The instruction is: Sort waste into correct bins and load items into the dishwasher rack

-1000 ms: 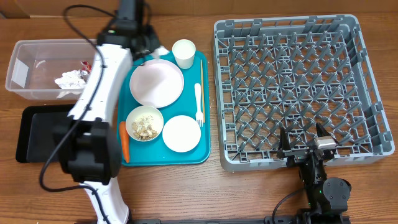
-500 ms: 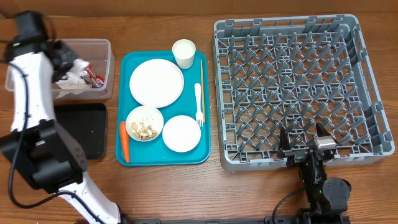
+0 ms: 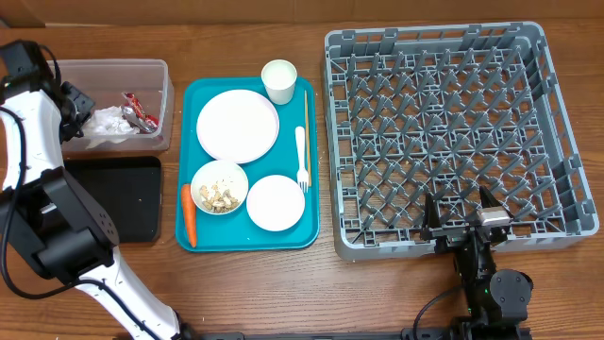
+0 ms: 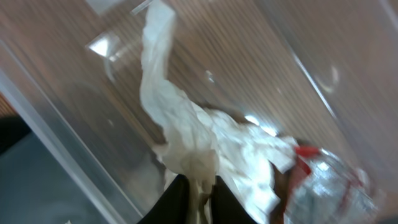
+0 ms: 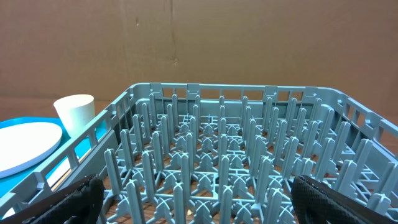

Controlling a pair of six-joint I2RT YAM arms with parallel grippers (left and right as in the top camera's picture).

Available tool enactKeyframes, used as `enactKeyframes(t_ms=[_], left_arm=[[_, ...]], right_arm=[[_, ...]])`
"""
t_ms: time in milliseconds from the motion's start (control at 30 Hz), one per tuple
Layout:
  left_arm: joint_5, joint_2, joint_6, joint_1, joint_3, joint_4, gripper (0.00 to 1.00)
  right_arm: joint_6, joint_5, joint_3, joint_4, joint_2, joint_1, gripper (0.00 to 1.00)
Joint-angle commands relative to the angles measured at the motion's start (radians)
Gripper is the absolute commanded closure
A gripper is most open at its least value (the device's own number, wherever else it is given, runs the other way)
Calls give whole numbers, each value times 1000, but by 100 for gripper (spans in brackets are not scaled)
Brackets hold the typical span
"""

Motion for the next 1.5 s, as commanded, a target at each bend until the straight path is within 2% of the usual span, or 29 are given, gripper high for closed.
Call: enactKeyframes(t_ms=[0, 167, 333, 433, 567, 700, 733, 767, 967, 1000, 1067, 1133, 1200, 1467], left_arm=[[-34, 10, 48, 30, -11, 60, 53], [-15, 8, 150, 31, 26, 78, 36], [58, -25, 207, 16, 90, 32, 30], [82, -62, 204, -1, 147, -27, 30], [89, -147, 138, -52, 244, -130, 27], [137, -266, 127, -138, 298, -232, 13], [183, -317, 135, -177, 299, -286, 4], [215, -346, 137, -202, 299, -325, 0], [446, -420, 157, -372, 298, -567, 0], [446, -418, 175, -401, 297, -608, 3], [433, -412, 223, -467, 288, -682, 23], [388, -402, 231, -552, 262, -756, 38], [332, -398, 224, -647, 209, -773, 44], [-3, -397, -53, -897, -23, -693, 43]], right_arm=[[-3, -2, -10, 5, -8, -5, 0], [-3, -2, -10, 5, -8, -5, 0], [-3, -2, -10, 5, -8, -5, 0], [-3, -2, -10, 5, -8, -5, 0], [-3, -2, -10, 5, -8, -5, 0], [-3, -2, -10, 5, -8, -5, 0], [-3, -2, -10, 5, -8, -5, 0], [-3, -2, -10, 5, -8, -5, 0], [-3, -2, -10, 5, -8, -5, 0], [-3, -2, -10, 5, -8, -5, 0], [-3, -2, -10, 5, -8, -5, 0], [-3, -2, -10, 5, -8, -5, 0], [-3, -2, -10, 5, -8, -5, 0], [-3, -2, -10, 5, -8, -5, 0]])
